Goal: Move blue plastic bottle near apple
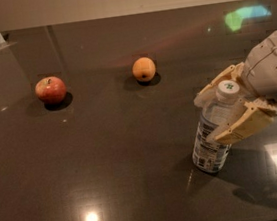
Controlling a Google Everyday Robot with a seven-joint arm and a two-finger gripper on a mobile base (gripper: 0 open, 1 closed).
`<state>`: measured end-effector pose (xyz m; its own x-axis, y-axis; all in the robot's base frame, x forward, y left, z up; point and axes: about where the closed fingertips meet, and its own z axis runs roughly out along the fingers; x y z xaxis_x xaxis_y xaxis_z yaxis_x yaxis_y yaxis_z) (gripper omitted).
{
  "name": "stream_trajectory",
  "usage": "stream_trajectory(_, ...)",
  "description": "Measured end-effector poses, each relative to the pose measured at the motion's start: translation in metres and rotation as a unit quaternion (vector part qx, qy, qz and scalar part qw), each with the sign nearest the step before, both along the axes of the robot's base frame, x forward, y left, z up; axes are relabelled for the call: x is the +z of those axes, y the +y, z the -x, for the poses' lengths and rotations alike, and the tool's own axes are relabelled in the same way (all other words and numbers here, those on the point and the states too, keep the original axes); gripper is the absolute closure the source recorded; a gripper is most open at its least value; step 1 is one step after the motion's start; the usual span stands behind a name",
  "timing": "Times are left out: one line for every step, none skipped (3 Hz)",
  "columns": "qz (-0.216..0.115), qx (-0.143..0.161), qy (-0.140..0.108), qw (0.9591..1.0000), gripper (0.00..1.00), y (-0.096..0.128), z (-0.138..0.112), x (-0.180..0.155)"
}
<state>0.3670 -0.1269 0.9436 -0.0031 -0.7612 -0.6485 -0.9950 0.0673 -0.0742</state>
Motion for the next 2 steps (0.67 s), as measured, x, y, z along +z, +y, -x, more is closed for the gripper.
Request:
stream_trajectory(-0.003, -0.012, -0.01, 0.9999, 0.88, 0.005, -0.005, 0.018)
stream_trajectory(-0.01, -0.02, -0.032, 0.9992, 1.0, 0.026, -0.017, 0.054)
